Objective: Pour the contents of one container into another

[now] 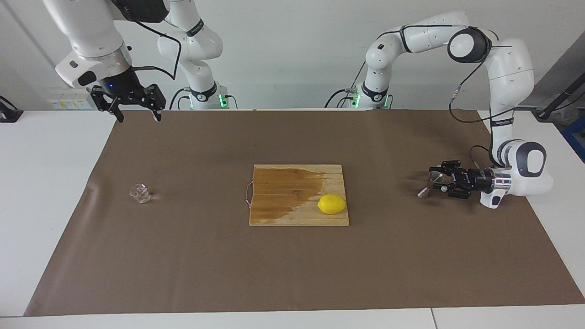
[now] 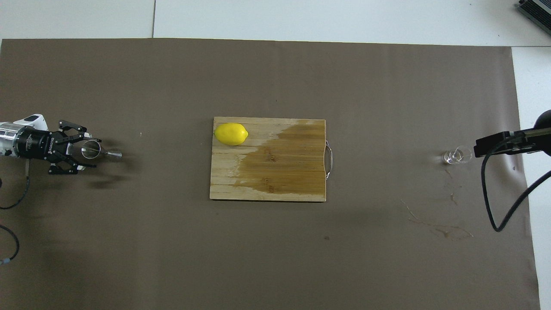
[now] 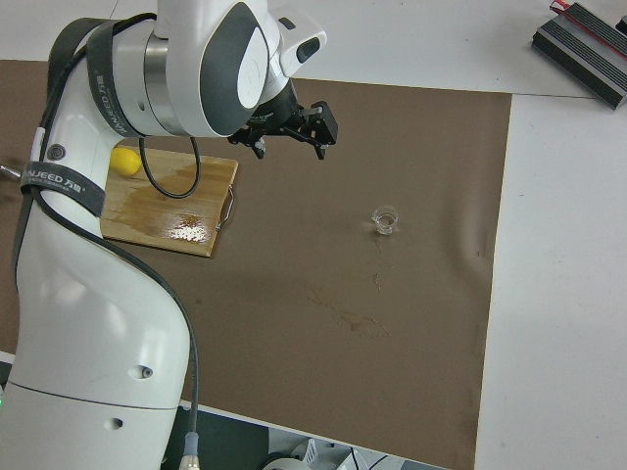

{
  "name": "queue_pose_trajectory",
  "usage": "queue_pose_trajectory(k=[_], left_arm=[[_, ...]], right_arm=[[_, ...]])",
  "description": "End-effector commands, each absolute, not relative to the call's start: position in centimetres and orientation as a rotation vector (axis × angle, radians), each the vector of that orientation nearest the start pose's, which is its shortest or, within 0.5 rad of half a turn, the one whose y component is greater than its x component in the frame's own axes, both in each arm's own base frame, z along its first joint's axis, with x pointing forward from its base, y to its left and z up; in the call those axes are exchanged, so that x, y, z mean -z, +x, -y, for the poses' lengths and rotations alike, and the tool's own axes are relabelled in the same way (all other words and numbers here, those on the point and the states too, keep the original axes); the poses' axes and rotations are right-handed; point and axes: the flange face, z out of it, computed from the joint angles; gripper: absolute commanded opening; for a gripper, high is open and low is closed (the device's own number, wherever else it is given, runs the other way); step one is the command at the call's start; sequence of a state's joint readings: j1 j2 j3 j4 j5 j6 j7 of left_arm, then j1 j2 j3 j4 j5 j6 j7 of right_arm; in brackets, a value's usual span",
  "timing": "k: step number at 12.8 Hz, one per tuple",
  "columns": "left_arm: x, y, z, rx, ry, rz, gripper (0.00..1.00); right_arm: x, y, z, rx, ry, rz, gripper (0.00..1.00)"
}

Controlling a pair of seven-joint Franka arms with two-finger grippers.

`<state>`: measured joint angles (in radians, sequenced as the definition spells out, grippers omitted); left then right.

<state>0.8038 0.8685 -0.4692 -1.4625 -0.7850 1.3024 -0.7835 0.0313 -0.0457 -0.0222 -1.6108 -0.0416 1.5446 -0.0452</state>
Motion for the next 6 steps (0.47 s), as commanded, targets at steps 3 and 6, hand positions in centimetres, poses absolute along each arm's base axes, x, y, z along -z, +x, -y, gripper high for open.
queue_pose_trajectory(k=[3, 6], left_arm=[[-24.09, 60.23, -17.78, 1.279, 1.477, -1.105, 0.50], [-24.09, 60.23, -17.78, 1.282, 1.476, -1.109, 0.46]], right_arm=[[-63.00, 53.60, 0.36, -0.050, -3.168, 0.118, 1.00], [-63.00, 53.60, 0.44, -0.050, -3.168, 0.115, 1.00]])
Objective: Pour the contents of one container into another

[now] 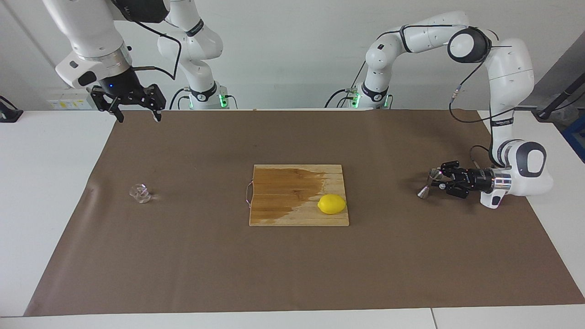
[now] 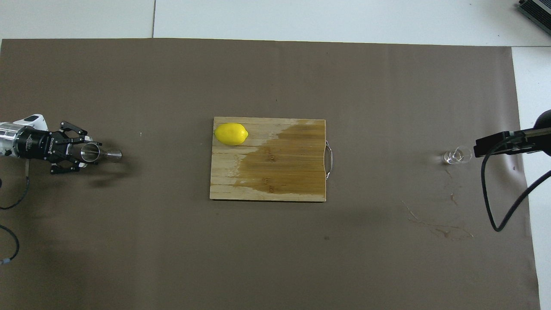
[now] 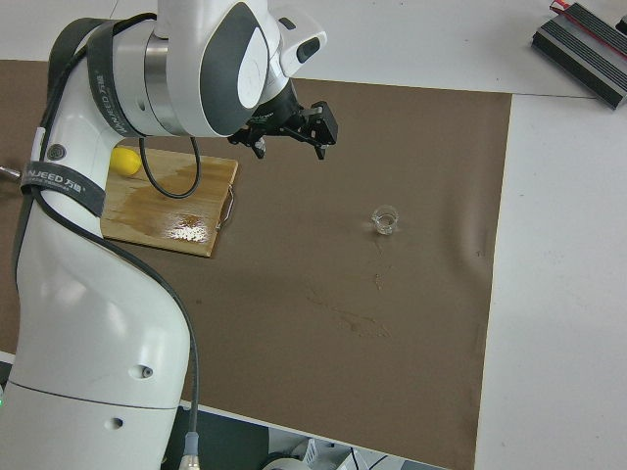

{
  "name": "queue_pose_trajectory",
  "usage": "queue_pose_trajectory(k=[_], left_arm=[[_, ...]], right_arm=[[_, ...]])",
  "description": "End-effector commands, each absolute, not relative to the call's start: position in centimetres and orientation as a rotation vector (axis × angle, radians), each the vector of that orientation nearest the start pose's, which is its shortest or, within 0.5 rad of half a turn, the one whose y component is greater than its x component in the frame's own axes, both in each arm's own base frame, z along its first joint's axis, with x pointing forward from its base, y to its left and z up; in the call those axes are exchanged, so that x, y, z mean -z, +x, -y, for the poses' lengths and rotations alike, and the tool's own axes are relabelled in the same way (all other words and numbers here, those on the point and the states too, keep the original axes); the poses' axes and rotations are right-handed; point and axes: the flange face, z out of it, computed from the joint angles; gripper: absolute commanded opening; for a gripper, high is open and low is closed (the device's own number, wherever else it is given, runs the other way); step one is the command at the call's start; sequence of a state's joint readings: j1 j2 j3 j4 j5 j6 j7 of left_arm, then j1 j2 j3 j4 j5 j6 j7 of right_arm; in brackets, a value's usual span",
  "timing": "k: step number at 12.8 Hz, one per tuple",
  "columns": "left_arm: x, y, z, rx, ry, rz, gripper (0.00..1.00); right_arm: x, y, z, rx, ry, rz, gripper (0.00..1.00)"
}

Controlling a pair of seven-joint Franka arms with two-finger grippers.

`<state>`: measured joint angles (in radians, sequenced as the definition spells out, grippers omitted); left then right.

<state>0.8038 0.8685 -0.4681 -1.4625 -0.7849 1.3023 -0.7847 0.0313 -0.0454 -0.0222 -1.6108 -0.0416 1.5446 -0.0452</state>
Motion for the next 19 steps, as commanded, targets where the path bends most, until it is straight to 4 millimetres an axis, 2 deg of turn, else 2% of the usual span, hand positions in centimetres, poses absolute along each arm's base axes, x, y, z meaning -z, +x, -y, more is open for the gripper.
queue_pose_trajectory(k=[1, 8, 11, 13, 15, 19], left_arm=[[-24.1, 60.2, -17.8, 1.283, 1.475, -1.110, 0.44], [-25.5, 60.8, -17.6, 1.299, 1.487, -1.121, 0.39], [-27.2, 61.4, -16.9, 1.320, 1.487, -1.154, 0.39], [-29.0, 62.0, -15.1, 1.313, 1.512, -1.132, 0.39], [-30.4, 62.7, -12.2, 1.323, 1.538, -1.102, 0.39], [-32.3, 62.7, -5.0, 1.383, 1.520, -1.039, 0.39]], right_arm=[[-62.9, 53.6, 0.4, -0.053, -3.168, 0.118, 1.00], [-63.0, 53.6, 0.4, -0.053, -3.167, 0.120, 1.00], [-62.8, 53.6, 0.4, -0.058, -3.167, 0.118, 1.00], [-62.9, 53.6, 0.4, -0.055, -3.167, 0.120, 1.00], [-62.8, 53.6, 0.4, -0.060, -3.167, 0.120, 1.00], [-62.8, 53.6, 0.4, -0.058, -3.167, 0.120, 1.00]])
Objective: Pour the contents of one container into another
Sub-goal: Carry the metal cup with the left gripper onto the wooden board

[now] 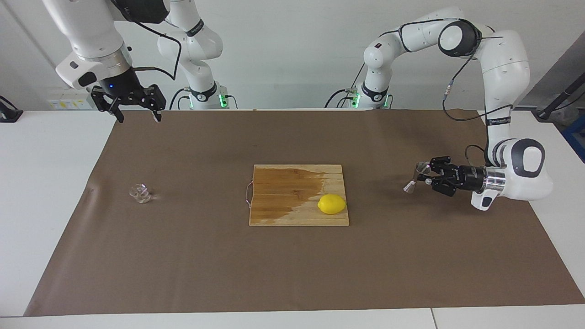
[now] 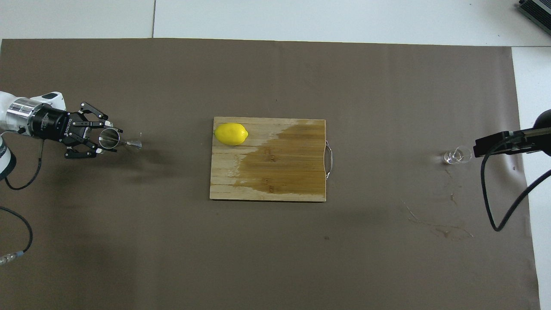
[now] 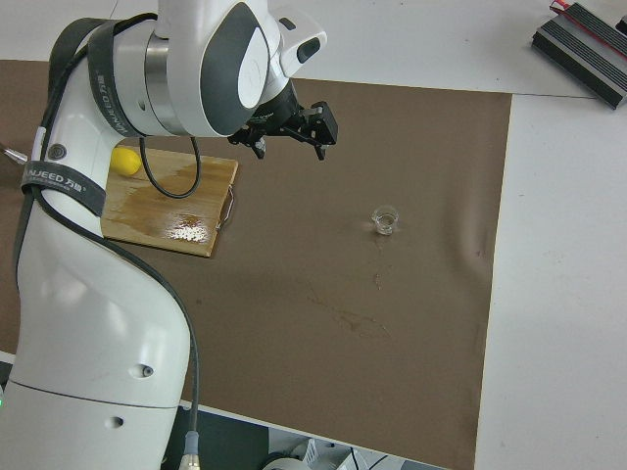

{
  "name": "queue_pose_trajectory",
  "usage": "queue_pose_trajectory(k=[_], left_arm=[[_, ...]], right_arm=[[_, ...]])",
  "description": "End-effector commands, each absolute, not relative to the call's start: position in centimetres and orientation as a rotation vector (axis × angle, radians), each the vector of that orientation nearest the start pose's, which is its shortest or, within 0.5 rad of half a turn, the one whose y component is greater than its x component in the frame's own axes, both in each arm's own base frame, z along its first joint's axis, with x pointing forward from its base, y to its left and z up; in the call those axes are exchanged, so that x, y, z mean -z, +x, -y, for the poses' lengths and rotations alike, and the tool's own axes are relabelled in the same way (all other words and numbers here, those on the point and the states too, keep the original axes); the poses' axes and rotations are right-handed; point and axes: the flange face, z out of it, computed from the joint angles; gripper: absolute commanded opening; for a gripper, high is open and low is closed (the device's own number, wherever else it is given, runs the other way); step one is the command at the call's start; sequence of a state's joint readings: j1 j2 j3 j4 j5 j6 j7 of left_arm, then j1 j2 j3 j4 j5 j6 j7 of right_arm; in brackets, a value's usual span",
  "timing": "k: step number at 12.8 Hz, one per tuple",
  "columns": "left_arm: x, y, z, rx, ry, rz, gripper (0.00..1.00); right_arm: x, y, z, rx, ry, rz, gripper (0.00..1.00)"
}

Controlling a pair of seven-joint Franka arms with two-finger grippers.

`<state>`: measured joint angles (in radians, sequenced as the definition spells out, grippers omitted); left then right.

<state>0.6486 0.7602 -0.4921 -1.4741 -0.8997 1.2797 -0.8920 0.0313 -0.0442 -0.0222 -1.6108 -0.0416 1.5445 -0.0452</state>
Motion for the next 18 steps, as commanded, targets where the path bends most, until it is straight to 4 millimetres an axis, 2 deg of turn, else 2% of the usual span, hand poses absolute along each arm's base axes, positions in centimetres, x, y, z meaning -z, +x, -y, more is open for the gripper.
queue_pose_trajectory(k=[1, 8, 11, 13, 18], left_arm=[[-32.6, 62.6, -2.8, 1.393, 1.515, -1.049, 0.39], [-33.5, 61.1, 8.3, 1.408, 1.476, -1.071, 0.40], [-34.6, 59.2, 11.8, 1.405, 1.447, -1.088, 0.40], [-34.6, 57.7, 14.6, 1.397, 1.432, -1.111, 0.40], [-33.3, 56.6, 19.5, 1.360, 1.386, -1.169, 0.40]], right_arm=[[-62.8, 53.6, 0.4, -0.058, -3.167, 0.120, 1.00], [-62.8, 53.6, 0.4, -0.058, -3.167, 0.123, 1.00], [-62.8, 53.6, 0.5, -0.058, -3.167, 0.120, 1.00], [-62.8, 53.6, 0.5, -0.058, -3.167, 0.120, 1.00], [-62.8, 53.6, 0.5, -0.058, -3.167, 0.120, 1.00]])
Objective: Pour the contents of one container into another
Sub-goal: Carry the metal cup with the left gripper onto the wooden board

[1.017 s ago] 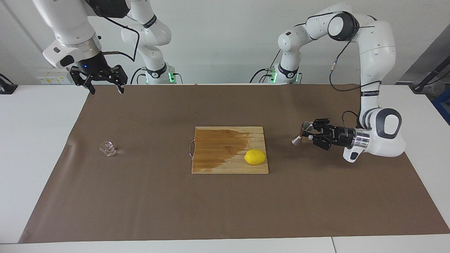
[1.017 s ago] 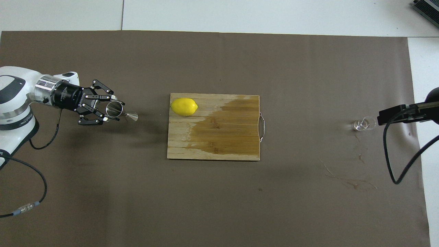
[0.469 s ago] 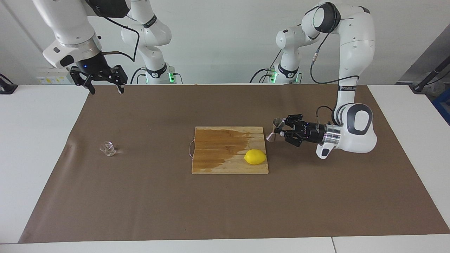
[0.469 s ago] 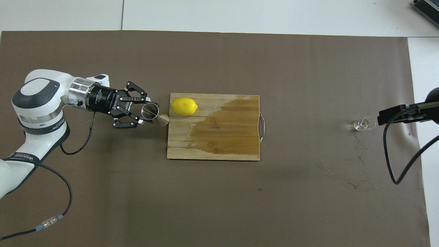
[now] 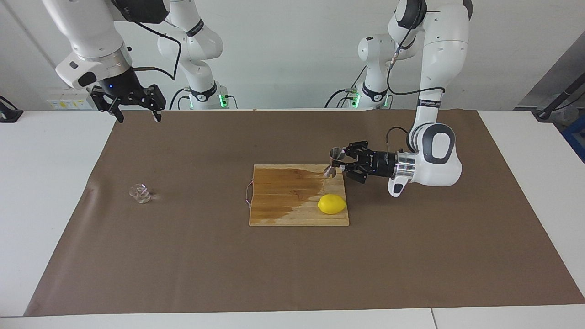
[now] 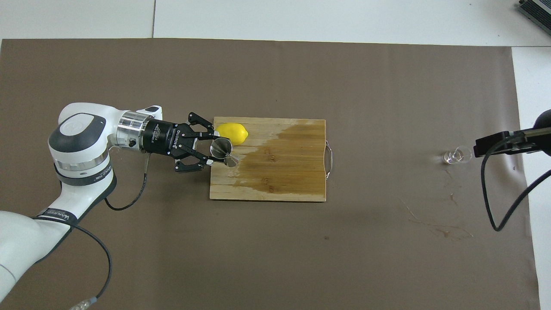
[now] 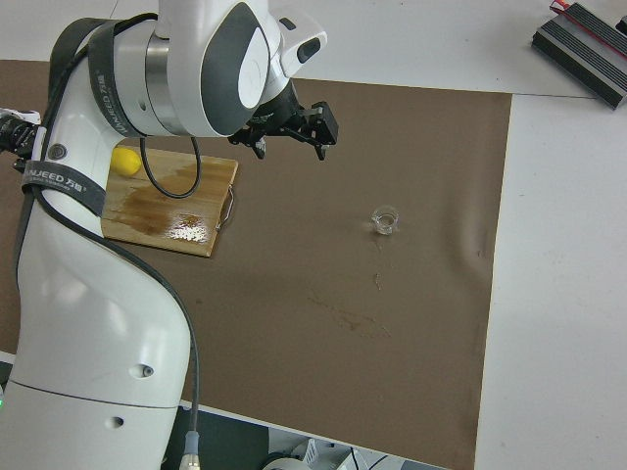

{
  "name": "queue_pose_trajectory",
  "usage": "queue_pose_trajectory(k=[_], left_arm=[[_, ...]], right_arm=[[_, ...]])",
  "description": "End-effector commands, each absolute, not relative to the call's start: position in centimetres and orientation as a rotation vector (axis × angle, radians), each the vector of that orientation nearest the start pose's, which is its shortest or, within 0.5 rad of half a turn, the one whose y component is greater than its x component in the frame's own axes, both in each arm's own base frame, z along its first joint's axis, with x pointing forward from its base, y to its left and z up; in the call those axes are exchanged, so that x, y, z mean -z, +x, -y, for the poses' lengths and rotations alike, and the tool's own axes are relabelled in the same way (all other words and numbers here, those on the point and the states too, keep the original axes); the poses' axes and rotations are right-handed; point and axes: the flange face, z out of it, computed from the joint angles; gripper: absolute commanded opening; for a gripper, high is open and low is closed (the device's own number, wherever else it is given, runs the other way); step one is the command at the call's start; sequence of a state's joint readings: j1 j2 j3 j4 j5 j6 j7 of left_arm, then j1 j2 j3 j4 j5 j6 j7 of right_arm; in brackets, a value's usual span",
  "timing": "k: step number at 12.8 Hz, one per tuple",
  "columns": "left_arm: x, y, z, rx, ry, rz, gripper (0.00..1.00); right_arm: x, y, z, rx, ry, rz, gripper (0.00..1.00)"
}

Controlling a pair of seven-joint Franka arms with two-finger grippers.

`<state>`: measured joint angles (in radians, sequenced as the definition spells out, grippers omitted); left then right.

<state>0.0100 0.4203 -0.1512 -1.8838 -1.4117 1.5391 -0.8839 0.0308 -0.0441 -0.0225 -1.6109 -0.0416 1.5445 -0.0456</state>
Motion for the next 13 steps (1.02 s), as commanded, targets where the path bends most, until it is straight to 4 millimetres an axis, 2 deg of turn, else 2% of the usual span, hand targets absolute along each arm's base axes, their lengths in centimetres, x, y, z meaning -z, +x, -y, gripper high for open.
queue_pose_trajectory(k=[1, 3, 7, 13], left_arm=[[-33.0, 56.6, 20.5, 1.347, 1.382, -1.185, 0.40], [-32.2, 56.0, 22.6, 1.312, 1.360, -1.201, 0.40], [-30.9, 55.1, 24.6, 1.276, 1.325, -1.203, 0.40], [-27.5, 53.7, 25.3, 1.225, 1.328, -1.161, 0.40]], right_arm=[[-62.8, 53.6, 0.5, -0.058, -3.167, 0.120, 1.00], [-62.8, 53.6, 0.4, -0.060, -3.167, 0.123, 1.00], [-62.7, 53.6, 0.5, -0.070, -3.167, 0.120, 1.00], [-62.7, 53.5, 0.5, -0.072, -3.166, 0.123, 1.00]])
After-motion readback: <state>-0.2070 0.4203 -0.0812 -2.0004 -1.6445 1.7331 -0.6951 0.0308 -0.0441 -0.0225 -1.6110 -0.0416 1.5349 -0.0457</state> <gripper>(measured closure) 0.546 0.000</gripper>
